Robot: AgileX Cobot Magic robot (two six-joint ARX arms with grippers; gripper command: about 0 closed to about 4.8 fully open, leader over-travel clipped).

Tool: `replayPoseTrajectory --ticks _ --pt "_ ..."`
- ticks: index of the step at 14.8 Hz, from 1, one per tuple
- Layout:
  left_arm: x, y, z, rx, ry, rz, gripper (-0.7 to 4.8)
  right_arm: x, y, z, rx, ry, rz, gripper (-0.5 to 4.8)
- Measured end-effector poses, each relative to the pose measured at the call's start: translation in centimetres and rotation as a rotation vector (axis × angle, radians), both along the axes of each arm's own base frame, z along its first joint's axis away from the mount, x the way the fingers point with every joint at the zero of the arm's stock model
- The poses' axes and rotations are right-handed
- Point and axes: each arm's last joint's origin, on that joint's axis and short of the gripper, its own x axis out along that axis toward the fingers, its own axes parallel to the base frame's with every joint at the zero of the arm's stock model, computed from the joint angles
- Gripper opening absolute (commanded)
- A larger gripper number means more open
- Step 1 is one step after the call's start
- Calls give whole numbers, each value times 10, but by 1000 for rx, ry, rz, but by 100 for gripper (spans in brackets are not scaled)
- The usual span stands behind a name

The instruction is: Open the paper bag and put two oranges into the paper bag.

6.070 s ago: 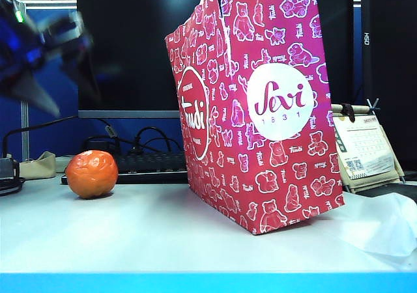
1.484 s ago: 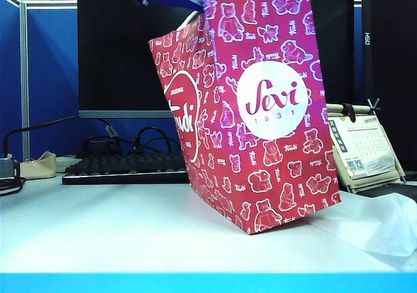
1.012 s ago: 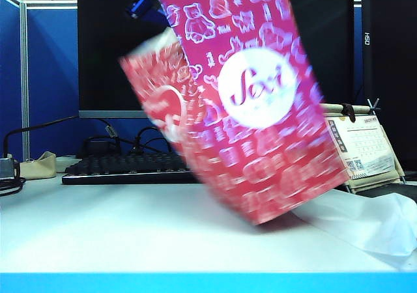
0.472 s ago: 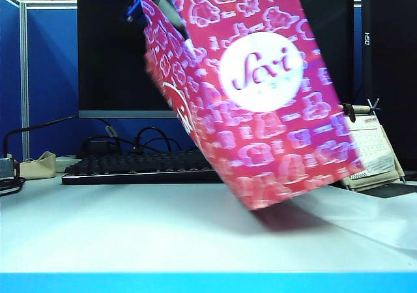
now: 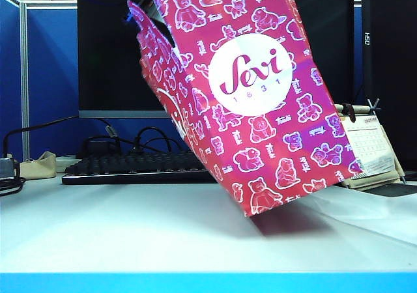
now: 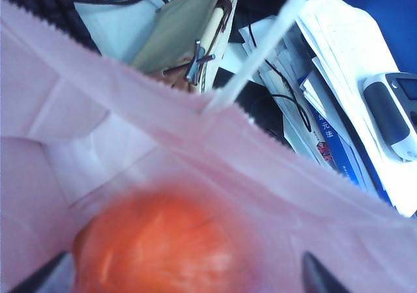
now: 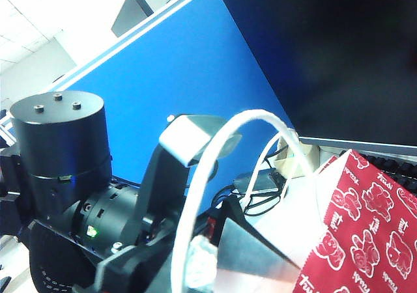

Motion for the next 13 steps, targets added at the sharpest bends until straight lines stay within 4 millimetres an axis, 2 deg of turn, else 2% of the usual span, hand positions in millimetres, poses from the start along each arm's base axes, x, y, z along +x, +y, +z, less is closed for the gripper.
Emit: replayPoseTrajectory --ticks 3,4,5,6,9,10,11,13 --pt "-1 0 -1 7 17 2 479 -1 0 1 5 -8 0 -6" --pt "0 0 3 6 11 -4 315 -1 0 3 9 -16 1 -6" --pt "-1 0 18 -14 -48 -43 -24 -1 0 4 17 -34 0 -6" --pt "-3 0 37 -34 -132 -82 -6 -2 -1 7 28 -56 1 -6" --pt "-24 10 105 -118 -396 -123 -6 -2 -1 11 49 -87 -20 -6" --pt "-33 16 119 -128 -462 -131 -6 -1 -1 11 52 -88 -33 -6" --pt "-48 30 136 -80 -565 -68 -6 -1 -2 14 65 -113 -58 -6" --pt "-79 59 154 68 -701 89 -6 -2 -3 20 107 -163 -73 -6"
